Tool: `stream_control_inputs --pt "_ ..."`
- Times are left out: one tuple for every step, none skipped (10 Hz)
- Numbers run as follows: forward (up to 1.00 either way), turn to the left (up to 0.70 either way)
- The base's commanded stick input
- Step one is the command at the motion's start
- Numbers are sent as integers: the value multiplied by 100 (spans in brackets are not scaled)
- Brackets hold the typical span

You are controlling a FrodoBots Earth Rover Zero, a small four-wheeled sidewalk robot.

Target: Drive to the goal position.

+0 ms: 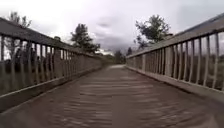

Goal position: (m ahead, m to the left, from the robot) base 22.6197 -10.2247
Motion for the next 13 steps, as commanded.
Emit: stream_control_inputs --pt "50 0" --pt "50 0" --pt "50 0" --pt "50 0" --pt "50 0" --pt "50 0" --pt "50 0" --pt "50 0" --pt "50 0" --pt "50 0" --pt "50 0" --pt "50 0" --pt "50 0"
